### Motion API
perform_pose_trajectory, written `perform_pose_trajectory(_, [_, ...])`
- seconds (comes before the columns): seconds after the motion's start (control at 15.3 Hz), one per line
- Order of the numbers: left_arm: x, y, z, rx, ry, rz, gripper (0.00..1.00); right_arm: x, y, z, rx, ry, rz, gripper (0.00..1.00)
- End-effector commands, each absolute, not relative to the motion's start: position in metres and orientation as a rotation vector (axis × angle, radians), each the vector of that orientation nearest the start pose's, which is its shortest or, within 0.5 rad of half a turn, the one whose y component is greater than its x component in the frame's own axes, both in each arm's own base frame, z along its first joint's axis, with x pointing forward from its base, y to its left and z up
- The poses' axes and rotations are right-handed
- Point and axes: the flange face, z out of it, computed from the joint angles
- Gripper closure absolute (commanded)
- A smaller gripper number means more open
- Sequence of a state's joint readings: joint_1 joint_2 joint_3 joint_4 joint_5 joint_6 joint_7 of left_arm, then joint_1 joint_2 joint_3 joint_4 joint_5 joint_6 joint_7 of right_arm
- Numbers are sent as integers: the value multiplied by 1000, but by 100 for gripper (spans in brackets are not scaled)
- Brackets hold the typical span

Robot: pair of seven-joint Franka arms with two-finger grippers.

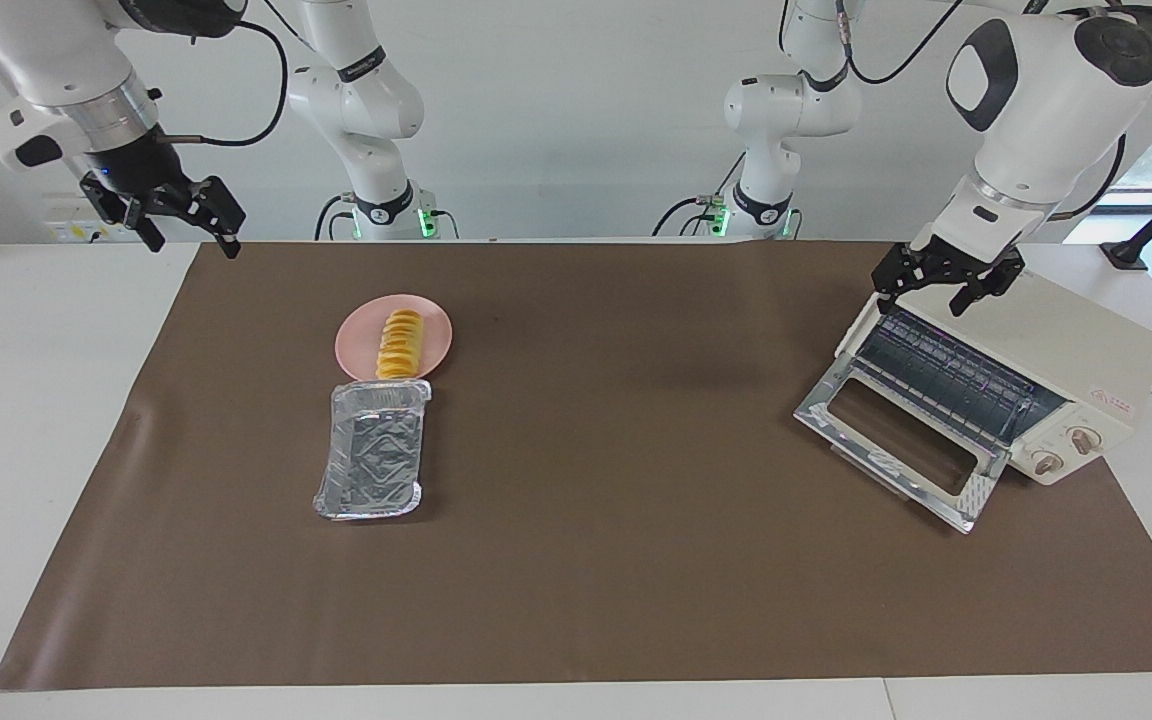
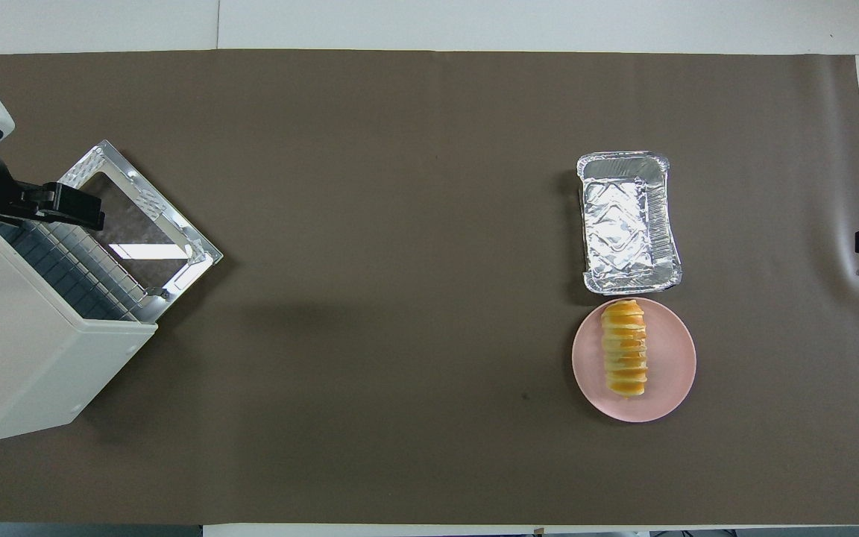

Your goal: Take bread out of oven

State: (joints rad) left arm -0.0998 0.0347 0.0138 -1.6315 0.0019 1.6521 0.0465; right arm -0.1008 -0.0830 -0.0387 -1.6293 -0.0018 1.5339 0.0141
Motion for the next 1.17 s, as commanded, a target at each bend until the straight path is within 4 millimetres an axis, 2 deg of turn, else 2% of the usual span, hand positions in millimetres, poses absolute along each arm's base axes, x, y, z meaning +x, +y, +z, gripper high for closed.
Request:
perform_pose_trajectory(0.0, [561, -46, 584, -3120, 215, 19, 0, 516, -79, 640, -3140, 228, 49, 0])
perform_pose_trajectory(0.65, [561, -46, 584, -3120, 215, 19, 0, 516, -73, 637, -3138, 220, 71, 0])
perform_pose_trajectory(0.78, [561, -46, 583, -3120, 215, 21, 0, 516, -73, 627, -3139, 219, 54, 0])
perform_pose_trajectory(1.11, [561, -46, 584, -3120, 215, 19, 0, 515, -72, 620, -3142, 199, 28, 0])
